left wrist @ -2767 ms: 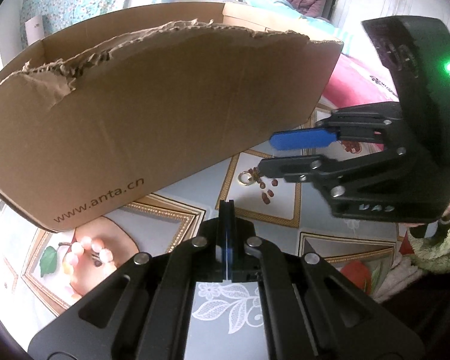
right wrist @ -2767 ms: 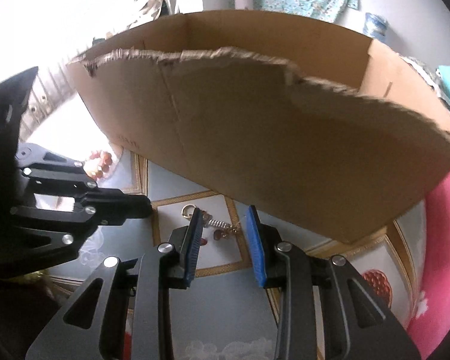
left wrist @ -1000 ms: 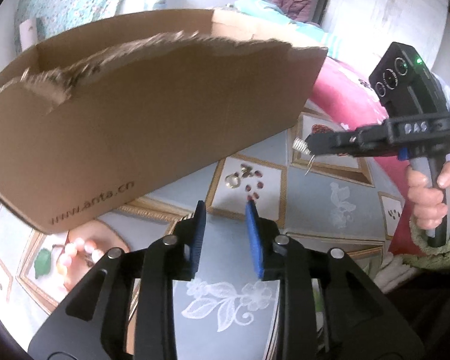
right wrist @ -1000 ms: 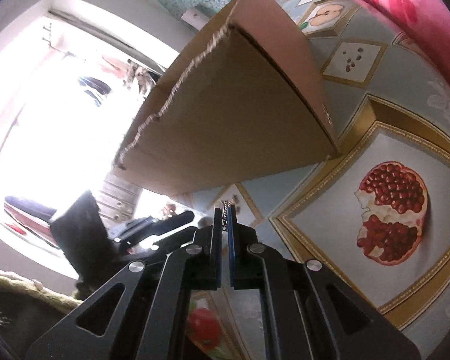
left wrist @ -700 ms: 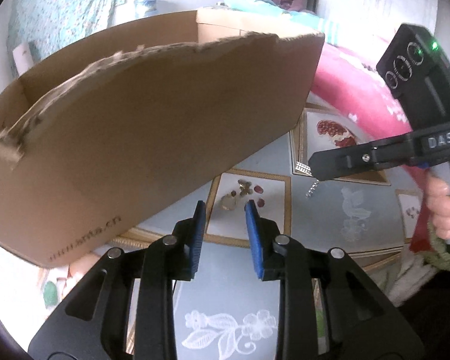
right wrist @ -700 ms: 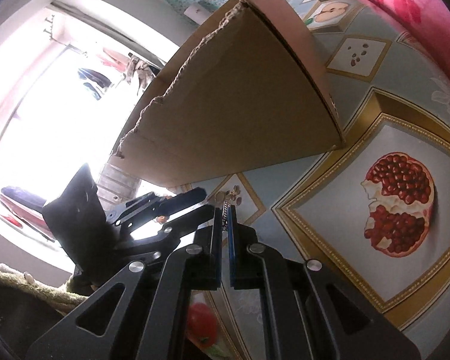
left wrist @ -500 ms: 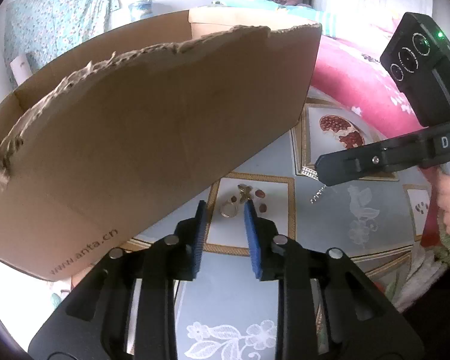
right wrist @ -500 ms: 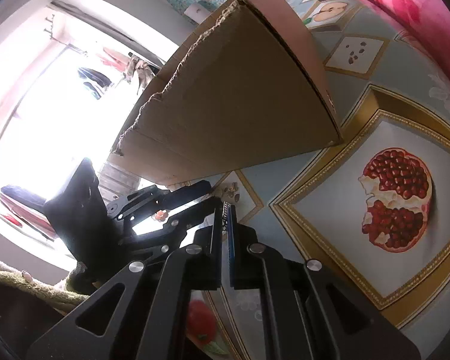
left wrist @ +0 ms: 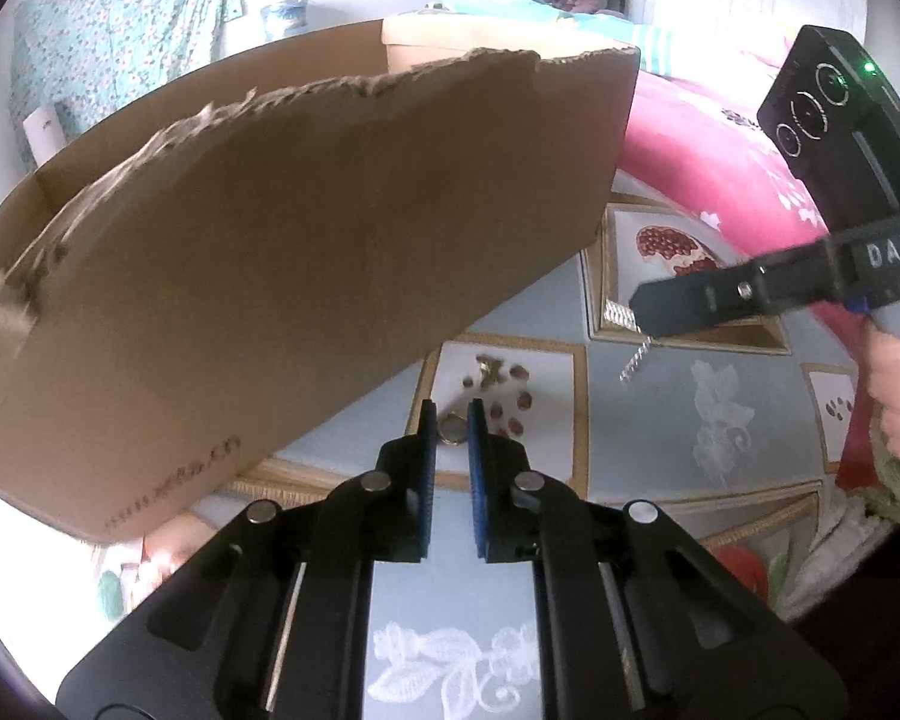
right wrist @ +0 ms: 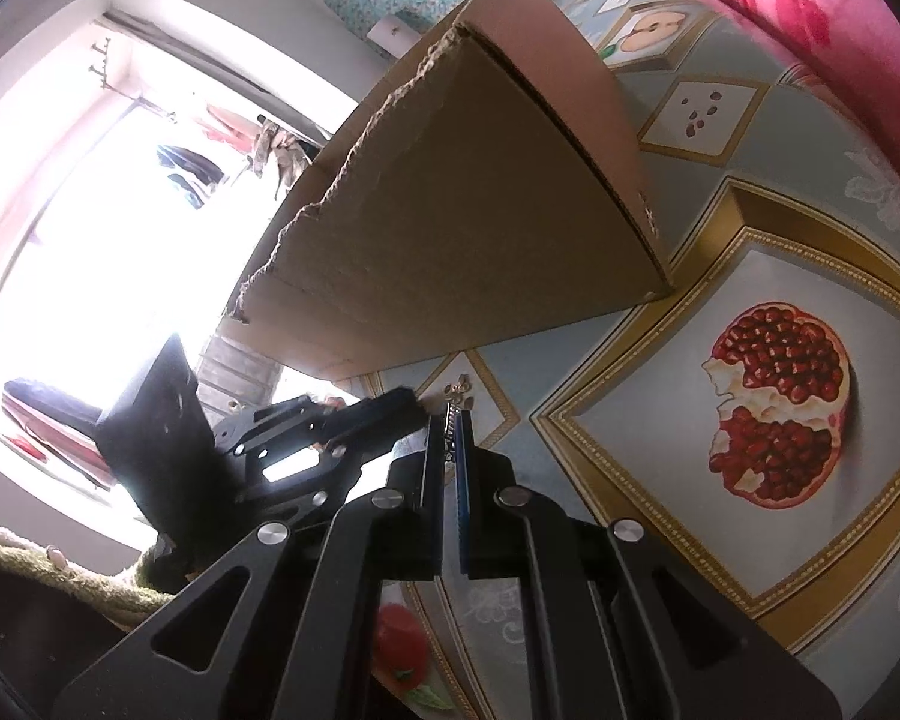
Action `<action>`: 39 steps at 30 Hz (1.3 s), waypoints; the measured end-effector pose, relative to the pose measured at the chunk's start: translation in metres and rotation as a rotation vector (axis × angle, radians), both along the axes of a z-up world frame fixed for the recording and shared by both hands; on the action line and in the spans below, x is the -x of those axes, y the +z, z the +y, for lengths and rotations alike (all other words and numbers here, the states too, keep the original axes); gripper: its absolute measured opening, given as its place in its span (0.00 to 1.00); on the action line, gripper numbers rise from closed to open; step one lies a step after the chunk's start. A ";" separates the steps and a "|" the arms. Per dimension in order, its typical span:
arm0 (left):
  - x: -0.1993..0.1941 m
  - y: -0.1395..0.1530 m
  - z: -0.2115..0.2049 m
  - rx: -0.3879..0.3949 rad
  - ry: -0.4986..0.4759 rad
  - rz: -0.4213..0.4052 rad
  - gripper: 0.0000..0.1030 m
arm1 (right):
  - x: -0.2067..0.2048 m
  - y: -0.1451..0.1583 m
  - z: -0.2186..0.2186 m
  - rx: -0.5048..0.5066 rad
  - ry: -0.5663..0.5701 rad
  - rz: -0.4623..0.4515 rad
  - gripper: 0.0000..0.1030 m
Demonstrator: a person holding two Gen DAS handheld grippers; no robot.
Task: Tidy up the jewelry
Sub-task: 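Close the left gripper on a small gold ring while the right gripper holds the spring, then lift the ring with the left gripper over the box while the right gripper carries the spring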
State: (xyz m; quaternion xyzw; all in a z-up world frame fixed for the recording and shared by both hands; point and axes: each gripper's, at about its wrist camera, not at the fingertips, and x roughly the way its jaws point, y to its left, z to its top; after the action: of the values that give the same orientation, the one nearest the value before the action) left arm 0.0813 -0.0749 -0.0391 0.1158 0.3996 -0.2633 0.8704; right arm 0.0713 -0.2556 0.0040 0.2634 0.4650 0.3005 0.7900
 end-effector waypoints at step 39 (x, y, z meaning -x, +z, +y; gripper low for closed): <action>0.032 0.007 -0.008 -0.034 -0.032 0.041 0.23 | -0.019 0.003 0.000 -0.009 0.006 -0.017 0.04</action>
State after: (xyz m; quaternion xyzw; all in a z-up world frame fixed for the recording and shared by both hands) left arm 0.0494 -0.0830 -0.0319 0.1317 0.4199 -0.2724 0.8556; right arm 0.0899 -0.2556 0.0071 0.2633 0.4575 0.3072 0.7918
